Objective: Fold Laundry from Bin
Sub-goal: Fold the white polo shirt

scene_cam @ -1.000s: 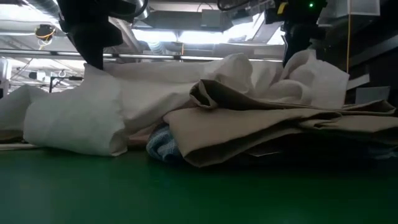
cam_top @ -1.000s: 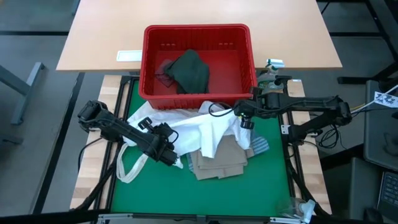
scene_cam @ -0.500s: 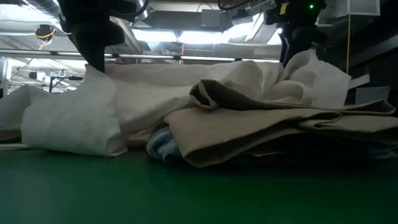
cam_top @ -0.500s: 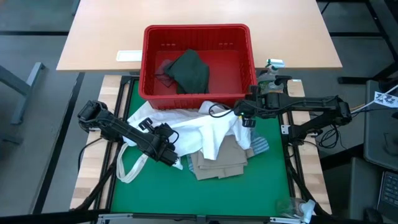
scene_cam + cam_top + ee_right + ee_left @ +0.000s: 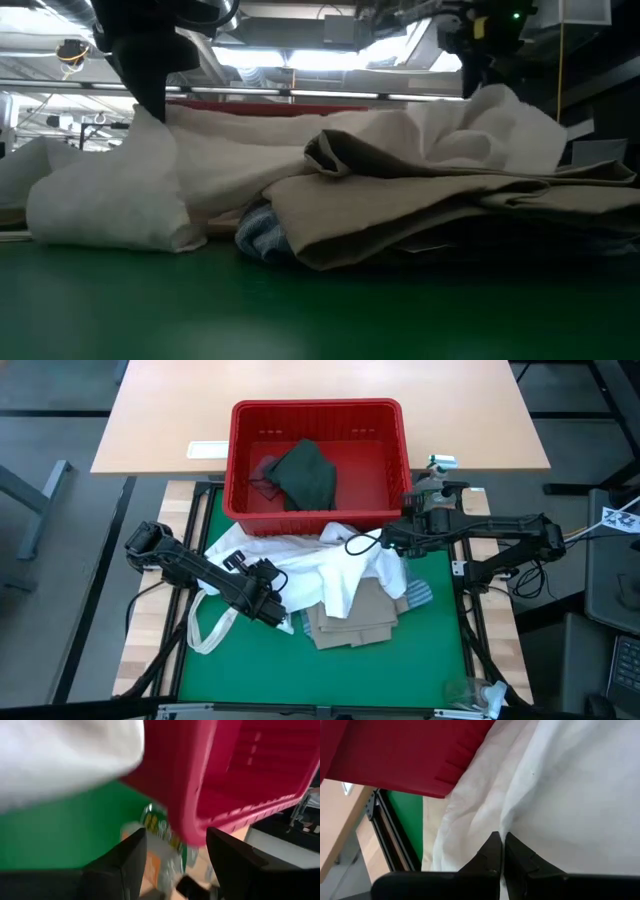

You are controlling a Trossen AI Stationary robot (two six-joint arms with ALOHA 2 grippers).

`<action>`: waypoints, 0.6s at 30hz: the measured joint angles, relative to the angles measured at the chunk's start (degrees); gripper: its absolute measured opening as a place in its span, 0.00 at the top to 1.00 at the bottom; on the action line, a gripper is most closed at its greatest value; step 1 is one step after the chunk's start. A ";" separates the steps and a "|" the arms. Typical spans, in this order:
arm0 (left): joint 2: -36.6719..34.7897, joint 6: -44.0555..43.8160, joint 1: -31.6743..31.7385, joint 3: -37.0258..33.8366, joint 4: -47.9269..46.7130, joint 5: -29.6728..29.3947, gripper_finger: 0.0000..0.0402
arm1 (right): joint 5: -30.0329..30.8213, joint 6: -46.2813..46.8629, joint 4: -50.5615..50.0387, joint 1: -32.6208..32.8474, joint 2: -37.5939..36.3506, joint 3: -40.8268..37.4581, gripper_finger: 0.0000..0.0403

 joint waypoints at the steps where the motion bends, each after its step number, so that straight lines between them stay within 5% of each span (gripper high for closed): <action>1: 0.00 0.00 0.01 0.00 0.00 0.02 1.00 | -0.17 -0.26 -1.65 0.00 0.00 0.01 0.49; 9: 0.00 -0.01 0.01 0.00 0.09 0.01 1.00 | -3.12 7.19 -10.58 0.04 -0.52 0.31 0.49; 18: 0.00 -0.02 0.03 0.00 1.37 -0.03 1.00 | -30.26 17.21 -9.71 4.79 -0.63 9.70 0.49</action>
